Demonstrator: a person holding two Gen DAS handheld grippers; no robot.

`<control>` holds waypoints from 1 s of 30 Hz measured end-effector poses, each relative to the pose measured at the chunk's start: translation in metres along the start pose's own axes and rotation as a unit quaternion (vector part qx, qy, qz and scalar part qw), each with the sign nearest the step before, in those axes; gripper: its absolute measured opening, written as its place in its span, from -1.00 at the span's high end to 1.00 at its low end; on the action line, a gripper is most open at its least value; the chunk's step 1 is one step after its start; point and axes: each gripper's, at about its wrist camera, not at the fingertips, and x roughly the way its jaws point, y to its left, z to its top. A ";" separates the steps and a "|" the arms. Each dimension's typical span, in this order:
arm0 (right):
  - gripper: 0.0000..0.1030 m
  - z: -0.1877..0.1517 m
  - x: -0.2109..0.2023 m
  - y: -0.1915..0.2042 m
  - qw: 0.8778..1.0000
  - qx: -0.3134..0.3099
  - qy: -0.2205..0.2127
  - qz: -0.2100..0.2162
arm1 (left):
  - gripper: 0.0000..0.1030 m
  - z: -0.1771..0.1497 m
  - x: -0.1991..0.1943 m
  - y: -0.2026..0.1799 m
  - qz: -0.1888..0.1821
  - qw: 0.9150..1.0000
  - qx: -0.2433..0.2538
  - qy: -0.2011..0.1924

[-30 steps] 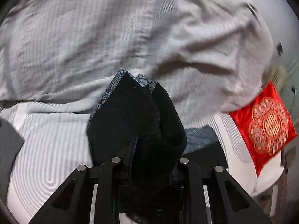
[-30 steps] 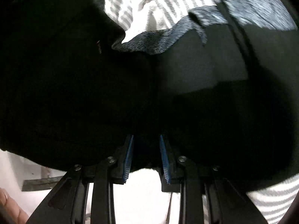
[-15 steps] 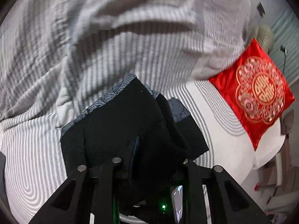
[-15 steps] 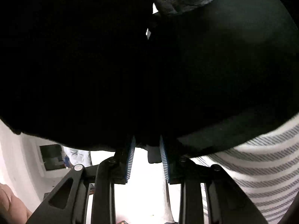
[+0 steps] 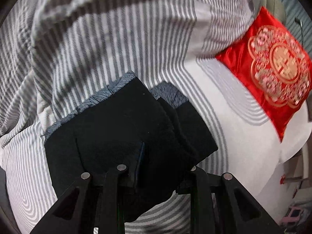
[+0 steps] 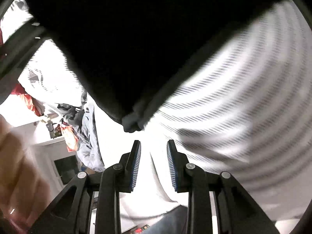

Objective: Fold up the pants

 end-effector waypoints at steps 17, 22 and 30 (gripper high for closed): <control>-0.29 0.008 -0.136 0.010 0.984 0.004 -0.109 -0.141 | -0.35 -0.018 -0.029 -0.013 0.010 0.999 0.020 -0.032; -0.45 0.053 -0.154 0.035 0.983 -0.031 -0.141 -0.113 | -0.35 -0.027 -0.046 -0.004 0.015 0.999 0.015 -0.037; -0.58 0.097 -0.093 0.094 0.991 -0.084 -0.085 -0.062 | -0.35 -0.032 -0.043 0.081 0.061 0.991 -0.115 -0.025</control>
